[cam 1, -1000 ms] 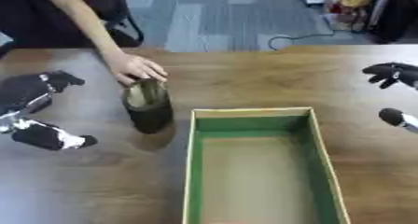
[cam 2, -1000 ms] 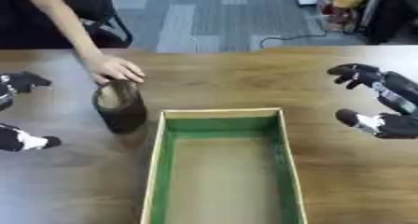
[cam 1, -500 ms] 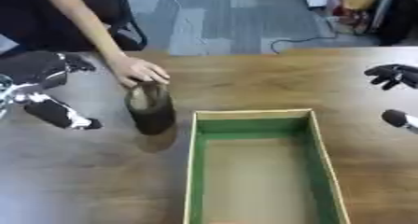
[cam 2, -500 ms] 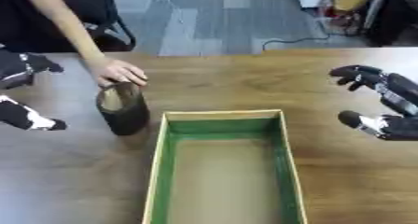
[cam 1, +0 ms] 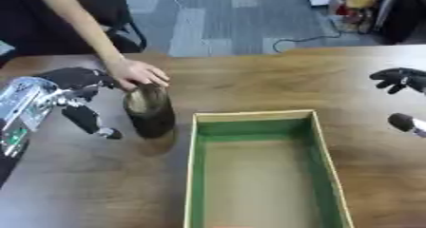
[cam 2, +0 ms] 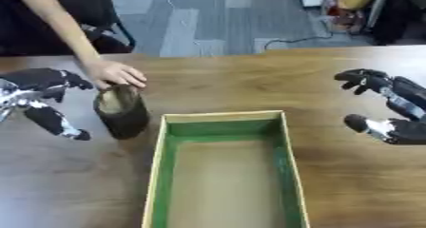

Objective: Pick up objects on the table and place them in the box.

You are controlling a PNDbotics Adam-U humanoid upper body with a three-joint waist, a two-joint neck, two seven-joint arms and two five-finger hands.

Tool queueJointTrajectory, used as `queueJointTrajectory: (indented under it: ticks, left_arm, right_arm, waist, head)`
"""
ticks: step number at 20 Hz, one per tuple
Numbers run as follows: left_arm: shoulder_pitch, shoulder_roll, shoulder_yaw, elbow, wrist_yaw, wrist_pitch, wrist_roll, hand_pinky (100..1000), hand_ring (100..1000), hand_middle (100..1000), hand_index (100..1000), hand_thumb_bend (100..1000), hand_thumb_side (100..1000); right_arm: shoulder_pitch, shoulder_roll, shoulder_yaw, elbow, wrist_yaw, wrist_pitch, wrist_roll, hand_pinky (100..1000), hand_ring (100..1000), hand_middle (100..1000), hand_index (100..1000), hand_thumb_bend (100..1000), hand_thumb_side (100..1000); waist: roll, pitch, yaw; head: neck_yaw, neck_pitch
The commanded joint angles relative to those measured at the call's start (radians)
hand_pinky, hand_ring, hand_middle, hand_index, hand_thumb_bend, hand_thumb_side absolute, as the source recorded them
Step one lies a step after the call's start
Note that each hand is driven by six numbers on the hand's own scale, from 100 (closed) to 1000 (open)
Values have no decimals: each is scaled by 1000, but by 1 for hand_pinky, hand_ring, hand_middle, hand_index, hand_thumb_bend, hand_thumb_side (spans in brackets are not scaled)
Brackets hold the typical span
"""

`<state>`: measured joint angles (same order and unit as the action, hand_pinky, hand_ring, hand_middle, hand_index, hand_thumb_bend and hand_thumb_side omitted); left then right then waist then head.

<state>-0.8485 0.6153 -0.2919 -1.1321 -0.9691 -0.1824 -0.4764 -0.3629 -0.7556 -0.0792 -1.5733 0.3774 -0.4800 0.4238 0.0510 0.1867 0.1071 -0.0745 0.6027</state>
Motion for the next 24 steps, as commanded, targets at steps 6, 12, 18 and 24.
queueJointTrajectory:
  ticks: [6,12,18,24]
  left_arm:
    - [-35,2,9,-7,-78,-25,22,100,135,872,989,618,583]
    - [-43,-10,10,-6,-94,-32,26,100,138,879,984,626,583]
    - [-58,-35,7,11,-95,-35,34,100,138,880,973,634,578]
    - [-69,-64,1,34,-96,-39,45,100,139,872,945,643,571]
  right_arm:
    - [-20,-15,-3,-8,-2,-2,6,717,806,883,970,527,974]
    - [-22,-15,-2,-7,-4,-3,7,717,806,883,970,527,975]
    - [-24,-13,0,-7,-5,-4,11,717,806,883,970,527,975]
    - [-28,-10,2,-8,-7,-5,14,717,806,883,971,526,976]
  waist:
    - [-1,-11,-2]
    - [0,-11,-5]
    - [1,-10,-7]
    - [0,-7,-12]
  head:
    - [3,-4]
    - [2,-7]
    - [3,-11]
    - [5,-15]
